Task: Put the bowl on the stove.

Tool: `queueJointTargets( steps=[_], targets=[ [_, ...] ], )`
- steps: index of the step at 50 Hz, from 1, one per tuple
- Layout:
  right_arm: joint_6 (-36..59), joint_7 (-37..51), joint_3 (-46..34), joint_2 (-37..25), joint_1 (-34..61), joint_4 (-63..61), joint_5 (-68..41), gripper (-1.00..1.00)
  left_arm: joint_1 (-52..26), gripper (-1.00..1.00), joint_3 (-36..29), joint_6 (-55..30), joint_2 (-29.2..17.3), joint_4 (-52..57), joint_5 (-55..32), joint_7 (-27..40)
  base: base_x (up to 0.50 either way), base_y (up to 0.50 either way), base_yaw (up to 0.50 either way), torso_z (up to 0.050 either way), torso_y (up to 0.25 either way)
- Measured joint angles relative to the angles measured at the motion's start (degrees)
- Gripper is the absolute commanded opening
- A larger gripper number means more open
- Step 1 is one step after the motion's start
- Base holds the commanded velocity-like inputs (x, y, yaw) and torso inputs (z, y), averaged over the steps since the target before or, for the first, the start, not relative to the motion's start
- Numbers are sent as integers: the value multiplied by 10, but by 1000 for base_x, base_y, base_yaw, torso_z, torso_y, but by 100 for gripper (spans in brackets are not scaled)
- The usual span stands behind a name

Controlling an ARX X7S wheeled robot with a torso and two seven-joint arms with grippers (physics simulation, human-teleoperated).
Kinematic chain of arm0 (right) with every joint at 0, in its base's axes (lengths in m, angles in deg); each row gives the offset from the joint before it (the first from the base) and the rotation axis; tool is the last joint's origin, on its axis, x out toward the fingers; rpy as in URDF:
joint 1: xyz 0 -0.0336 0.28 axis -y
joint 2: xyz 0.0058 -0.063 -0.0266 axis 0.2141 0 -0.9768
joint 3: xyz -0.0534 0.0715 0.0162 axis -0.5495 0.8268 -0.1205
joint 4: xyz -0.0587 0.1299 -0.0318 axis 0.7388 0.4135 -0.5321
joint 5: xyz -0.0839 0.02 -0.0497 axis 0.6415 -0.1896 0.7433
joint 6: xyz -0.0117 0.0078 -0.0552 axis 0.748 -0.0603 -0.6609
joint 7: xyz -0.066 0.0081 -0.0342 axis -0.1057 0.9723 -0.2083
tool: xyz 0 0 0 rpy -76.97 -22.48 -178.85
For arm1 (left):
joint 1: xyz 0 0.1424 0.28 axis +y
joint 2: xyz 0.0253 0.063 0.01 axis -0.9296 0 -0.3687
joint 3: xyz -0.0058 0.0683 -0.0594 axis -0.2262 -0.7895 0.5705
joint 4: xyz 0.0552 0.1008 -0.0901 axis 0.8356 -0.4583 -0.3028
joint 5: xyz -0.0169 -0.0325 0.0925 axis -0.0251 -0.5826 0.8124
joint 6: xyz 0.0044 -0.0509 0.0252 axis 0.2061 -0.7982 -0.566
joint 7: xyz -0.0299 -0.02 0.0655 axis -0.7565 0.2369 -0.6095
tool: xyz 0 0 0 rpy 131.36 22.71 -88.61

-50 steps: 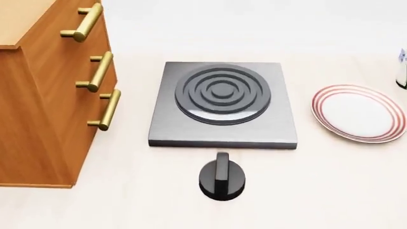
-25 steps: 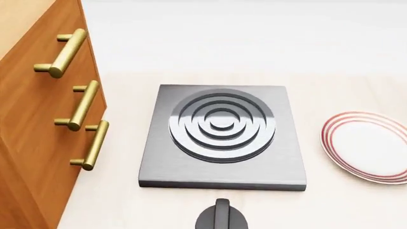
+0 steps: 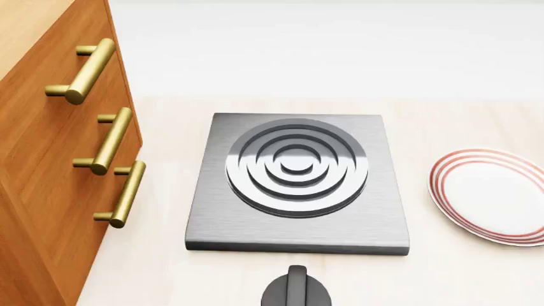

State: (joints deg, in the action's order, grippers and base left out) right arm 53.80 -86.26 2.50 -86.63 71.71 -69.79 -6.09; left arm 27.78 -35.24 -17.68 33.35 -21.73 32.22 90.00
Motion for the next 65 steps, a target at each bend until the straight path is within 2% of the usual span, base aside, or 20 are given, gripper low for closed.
queueJointTargets(
  steps=[12, 41, 65],
  targets=[
    [15, 7, -15, -21, 12, 0, 3, 100, -1, 100, -3, 1, -2, 0, 0, 2, 0, 0, 0, 0, 0],
    [125, -25, -108, -180, 54, 137, 15, 100, -4, 100, -12, -1, -6, 0, 1, 7, 0, 0, 0, 0, 0],
    [215, -39, -177, -246, 42, 194, 21, 100, -4, 100, -20, 3, -8, -7, 4, 10, 0, 0, 0, 0, 0]
  ],
)
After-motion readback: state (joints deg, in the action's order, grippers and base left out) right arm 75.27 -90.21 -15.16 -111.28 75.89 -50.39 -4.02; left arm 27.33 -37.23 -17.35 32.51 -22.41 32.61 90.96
